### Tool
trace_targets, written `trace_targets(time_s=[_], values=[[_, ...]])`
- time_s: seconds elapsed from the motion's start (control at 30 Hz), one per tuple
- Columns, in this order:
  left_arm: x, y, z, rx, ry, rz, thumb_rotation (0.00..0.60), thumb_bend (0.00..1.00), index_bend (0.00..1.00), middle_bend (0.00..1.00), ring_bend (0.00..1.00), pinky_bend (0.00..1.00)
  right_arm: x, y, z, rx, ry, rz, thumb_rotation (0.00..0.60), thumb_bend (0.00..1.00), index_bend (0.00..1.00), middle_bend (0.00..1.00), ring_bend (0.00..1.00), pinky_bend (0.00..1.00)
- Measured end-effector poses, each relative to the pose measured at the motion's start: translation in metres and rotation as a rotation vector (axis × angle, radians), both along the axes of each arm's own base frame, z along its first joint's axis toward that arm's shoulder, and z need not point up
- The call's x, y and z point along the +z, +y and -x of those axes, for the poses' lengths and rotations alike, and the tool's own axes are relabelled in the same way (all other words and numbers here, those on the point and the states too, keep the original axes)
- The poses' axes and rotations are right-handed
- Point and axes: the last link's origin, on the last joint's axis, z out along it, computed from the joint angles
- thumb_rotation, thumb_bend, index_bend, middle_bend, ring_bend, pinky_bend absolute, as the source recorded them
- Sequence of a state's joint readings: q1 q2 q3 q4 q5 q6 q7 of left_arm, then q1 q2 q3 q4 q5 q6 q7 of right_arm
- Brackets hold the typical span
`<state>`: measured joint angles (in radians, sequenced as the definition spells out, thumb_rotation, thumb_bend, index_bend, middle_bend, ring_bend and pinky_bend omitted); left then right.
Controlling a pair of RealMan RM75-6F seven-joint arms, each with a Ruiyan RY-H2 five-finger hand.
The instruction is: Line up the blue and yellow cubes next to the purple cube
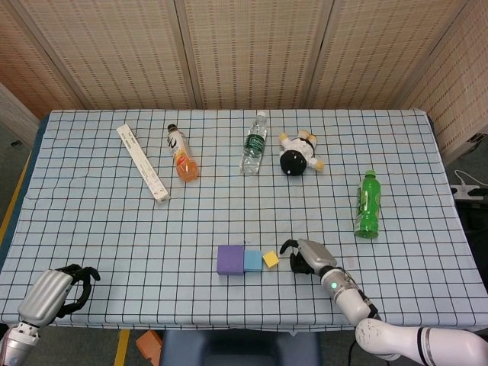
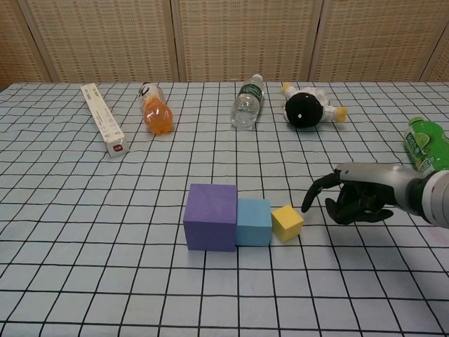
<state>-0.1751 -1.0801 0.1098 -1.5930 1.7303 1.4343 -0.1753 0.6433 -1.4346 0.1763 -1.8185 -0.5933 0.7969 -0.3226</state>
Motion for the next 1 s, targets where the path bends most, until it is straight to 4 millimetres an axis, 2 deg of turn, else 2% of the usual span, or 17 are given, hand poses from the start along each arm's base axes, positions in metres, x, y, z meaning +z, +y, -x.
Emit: trace_targets(time_s=[0.37, 1.0], values=[[0.0008, -0.0002, -0.0001, 0.0, -0.003, -0.003, 0.6, 0.57, 0.47, 0.6, 0.46, 0.61, 0.0046, 0.0001, -0.0072, -0.003, -0.033, -0.067, 0.6, 0.77, 0.41, 1.0, 0.93, 1.0], [0.0012, -0.0005, -0.0008, -0.003, -0.004, -0.004, 0.6, 0.57, 0.47, 0.6, 0.46, 0.61, 0.0033, 0.0017, -0.0065, -0.007, -0.002, -0.079, 0.6, 0.78, 0.42, 1.0, 0.93, 1.0]])
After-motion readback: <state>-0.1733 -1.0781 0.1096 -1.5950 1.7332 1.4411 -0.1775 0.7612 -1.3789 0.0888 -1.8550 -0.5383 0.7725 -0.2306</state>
